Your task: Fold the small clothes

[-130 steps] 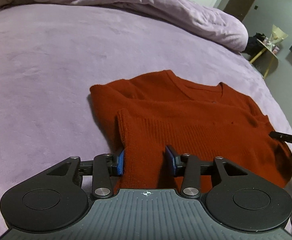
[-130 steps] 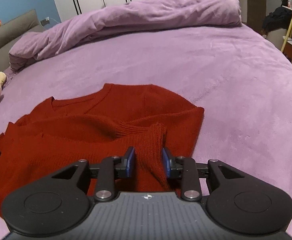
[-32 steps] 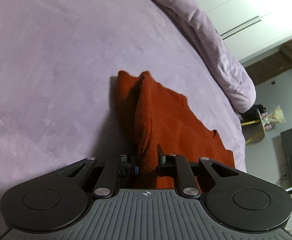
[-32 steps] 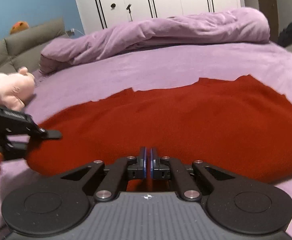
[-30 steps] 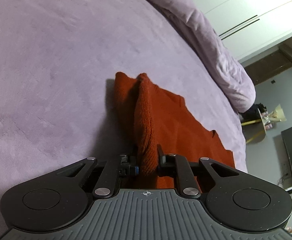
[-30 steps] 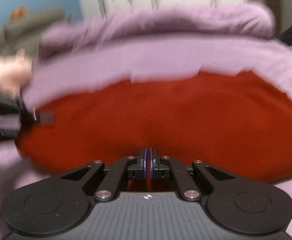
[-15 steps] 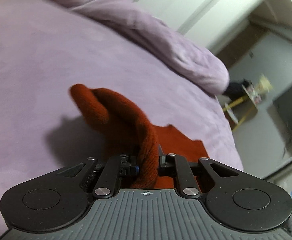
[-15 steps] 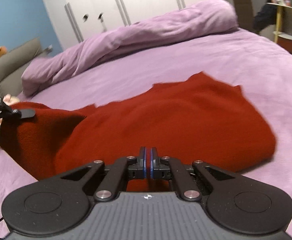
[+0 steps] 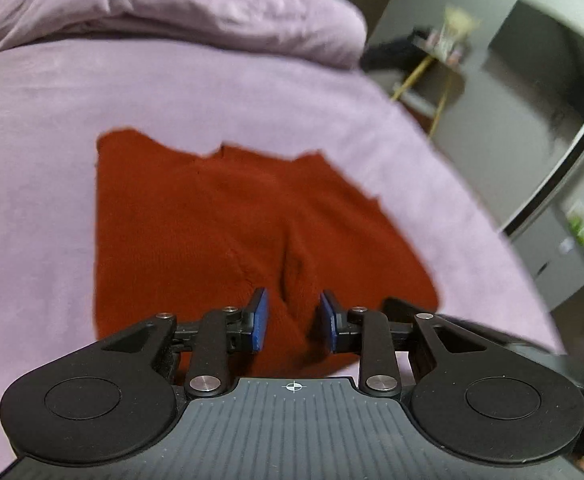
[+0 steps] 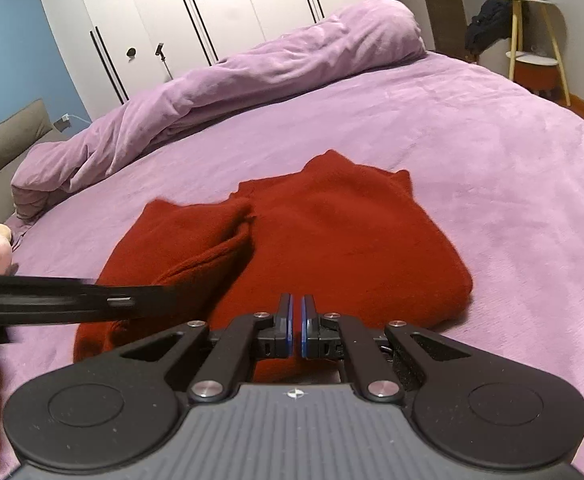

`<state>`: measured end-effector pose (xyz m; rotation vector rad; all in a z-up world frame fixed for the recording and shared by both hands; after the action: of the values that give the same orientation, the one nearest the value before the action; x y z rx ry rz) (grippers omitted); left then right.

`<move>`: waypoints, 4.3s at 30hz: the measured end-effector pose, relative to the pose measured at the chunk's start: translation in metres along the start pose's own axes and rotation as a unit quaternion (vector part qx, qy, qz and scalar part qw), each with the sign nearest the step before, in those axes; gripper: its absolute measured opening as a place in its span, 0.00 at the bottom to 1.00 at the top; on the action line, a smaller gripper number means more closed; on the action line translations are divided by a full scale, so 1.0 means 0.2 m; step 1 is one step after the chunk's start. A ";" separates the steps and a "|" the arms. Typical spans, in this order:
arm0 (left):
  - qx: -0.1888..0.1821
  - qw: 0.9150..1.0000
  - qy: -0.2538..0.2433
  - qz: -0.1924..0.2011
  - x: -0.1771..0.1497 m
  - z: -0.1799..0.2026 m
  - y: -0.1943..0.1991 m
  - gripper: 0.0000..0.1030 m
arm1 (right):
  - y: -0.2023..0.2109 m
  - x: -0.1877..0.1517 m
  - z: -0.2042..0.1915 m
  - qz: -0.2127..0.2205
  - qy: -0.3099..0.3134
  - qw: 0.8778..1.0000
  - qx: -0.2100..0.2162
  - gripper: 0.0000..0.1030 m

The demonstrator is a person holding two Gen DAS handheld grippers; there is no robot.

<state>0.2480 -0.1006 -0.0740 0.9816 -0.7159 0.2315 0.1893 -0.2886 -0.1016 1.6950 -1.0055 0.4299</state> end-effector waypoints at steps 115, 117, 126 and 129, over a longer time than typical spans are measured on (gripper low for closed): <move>0.141 0.988 0.015 -0.066 -0.31 -0.06 -0.16 0.47 | -0.12 0.24 0.38 -0.004 -0.043 0.999 0.019 0.48; 0.140 0.988 0.007 -0.064 -0.31 -0.04 -0.16 0.46 | -0.05 0.16 0.42 -0.015 -0.070 0.997 0.031 0.48; 0.130 0.989 -0.028 -0.059 -0.27 0.11 -0.21 0.49 | -0.06 0.12 0.34 -0.011 -0.030 0.999 0.023 0.21; 0.152 0.986 -0.036 -0.064 -0.25 0.11 -0.28 0.49 | -0.08 0.13 0.30 -0.017 -0.081 0.994 0.073 0.18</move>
<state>0.2277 -0.1433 -0.1367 1.3282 -0.6928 0.1966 0.2057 -0.3534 -0.1143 1.9002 -1.0818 0.3546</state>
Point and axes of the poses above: each gripper's, at about its wrist camera, not at the fingertips, and y roughly against the way its jaws point, z to its right, x to its top, the point moved 7 cm from there along -y, roughly the way its jaws point, and after that the axes turned 2 degrees about -y, right-handed, at the moved point
